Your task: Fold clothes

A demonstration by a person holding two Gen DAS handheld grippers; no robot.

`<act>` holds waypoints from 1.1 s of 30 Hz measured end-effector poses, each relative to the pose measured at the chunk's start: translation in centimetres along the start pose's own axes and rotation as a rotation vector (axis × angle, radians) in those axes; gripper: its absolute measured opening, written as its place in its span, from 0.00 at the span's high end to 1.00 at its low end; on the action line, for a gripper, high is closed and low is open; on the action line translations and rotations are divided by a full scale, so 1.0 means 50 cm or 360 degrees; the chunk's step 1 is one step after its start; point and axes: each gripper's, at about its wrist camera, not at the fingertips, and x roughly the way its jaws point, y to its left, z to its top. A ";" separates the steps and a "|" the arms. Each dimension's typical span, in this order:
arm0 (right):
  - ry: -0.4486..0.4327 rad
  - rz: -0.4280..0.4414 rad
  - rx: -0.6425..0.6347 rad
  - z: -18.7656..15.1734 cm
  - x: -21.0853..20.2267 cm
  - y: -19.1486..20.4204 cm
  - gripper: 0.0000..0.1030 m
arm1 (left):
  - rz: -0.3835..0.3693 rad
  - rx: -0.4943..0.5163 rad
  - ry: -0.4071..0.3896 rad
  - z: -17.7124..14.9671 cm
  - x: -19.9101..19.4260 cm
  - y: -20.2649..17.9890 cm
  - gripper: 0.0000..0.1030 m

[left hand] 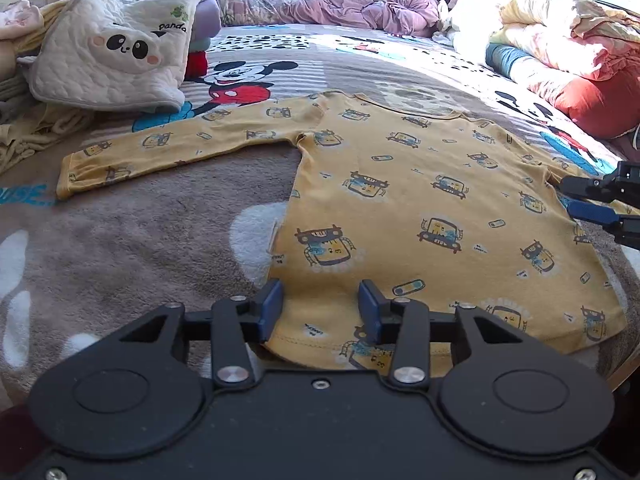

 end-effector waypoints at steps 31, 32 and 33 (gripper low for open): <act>0.0152 -0.0339 -0.0457 -0.127 -0.129 0.013 0.62 | -0.0060 -0.0033 -0.0006 -0.018 -0.022 0.001 0.54; 0.0136 -0.0359 -0.0516 -0.137 -0.132 0.020 0.63 | -0.0051 -0.0020 -0.0004 -0.021 -0.024 0.001 0.54; 0.0122 -0.0377 -0.0571 -0.147 -0.136 0.027 0.63 | -0.0058 -0.0018 -0.0035 -0.020 -0.036 0.002 0.54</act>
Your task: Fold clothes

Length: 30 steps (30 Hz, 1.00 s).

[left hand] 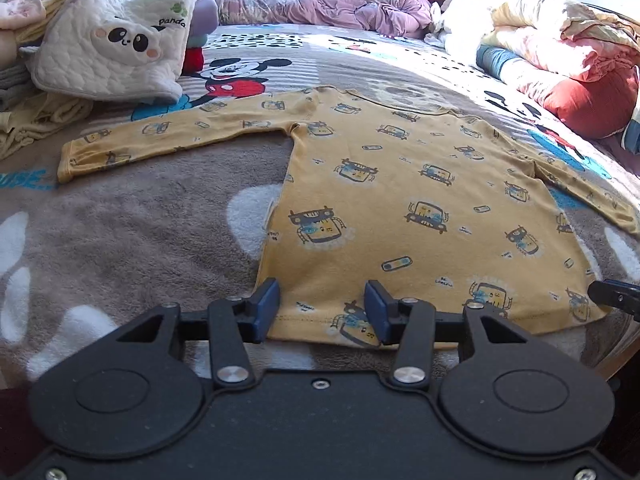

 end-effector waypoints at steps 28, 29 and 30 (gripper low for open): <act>-0.0510 0.0113 0.1491 0.010 -0.004 -0.417 0.47 | -0.0118 -0.0263 -0.0077 0.003 -0.010 0.012 0.52; -0.0507 0.0127 0.1497 0.014 0.002 -0.417 0.47 | -0.0120 -0.0255 -0.0073 0.003 -0.007 0.009 0.52; -0.0505 0.0173 0.1529 0.017 0.007 -0.419 0.48 | -0.0122 -0.0250 -0.0070 0.003 -0.006 0.006 0.52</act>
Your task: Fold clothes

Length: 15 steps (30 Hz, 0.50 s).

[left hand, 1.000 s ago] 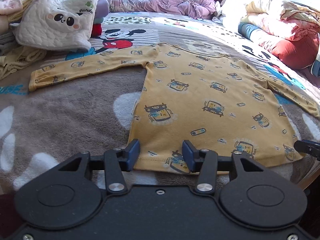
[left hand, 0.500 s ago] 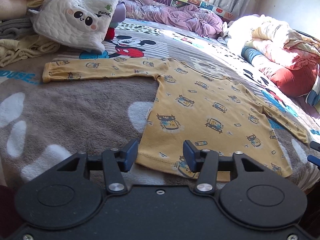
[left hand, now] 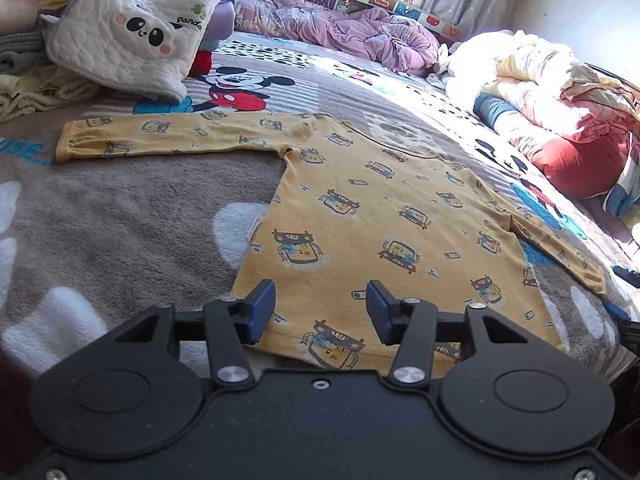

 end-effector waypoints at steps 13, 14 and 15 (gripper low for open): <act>0.0049 -0.0177 -0.0160 0.015 0.027 0.014 0.91 | -0.0011 -0.0032 0.0039 0.002 0.017 0.004 0.52; 0.0064 -0.0194 -0.0163 0.019 0.026 0.009 0.92 | -0.0015 -0.0041 0.0042 0.003 0.018 0.005 0.52; 0.0067 -0.0197 -0.0175 0.018 0.025 0.008 0.93 | -0.0020 -0.0049 0.0043 0.004 0.018 0.006 0.52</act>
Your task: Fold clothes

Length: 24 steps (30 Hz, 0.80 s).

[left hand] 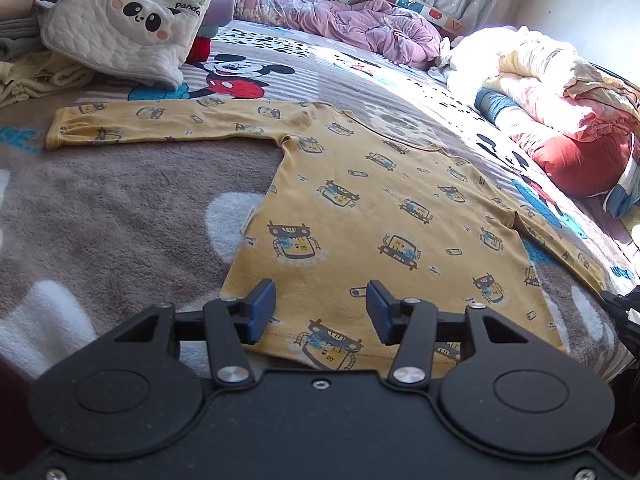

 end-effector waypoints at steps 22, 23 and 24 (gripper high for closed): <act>0.0281 0.0504 -0.0041 -0.048 0.185 0.147 0.55 | -0.0070 -0.0013 0.0039 -0.007 -0.004 -0.003 0.52; 0.0286 0.0479 -0.0013 -0.046 0.198 0.148 0.56 | -0.0073 -0.0020 0.0043 -0.007 -0.003 0.000 0.52; 0.0270 0.0437 -0.0035 -0.044 0.201 0.154 0.58 | -0.0076 -0.0029 0.0047 -0.006 -0.002 0.002 0.52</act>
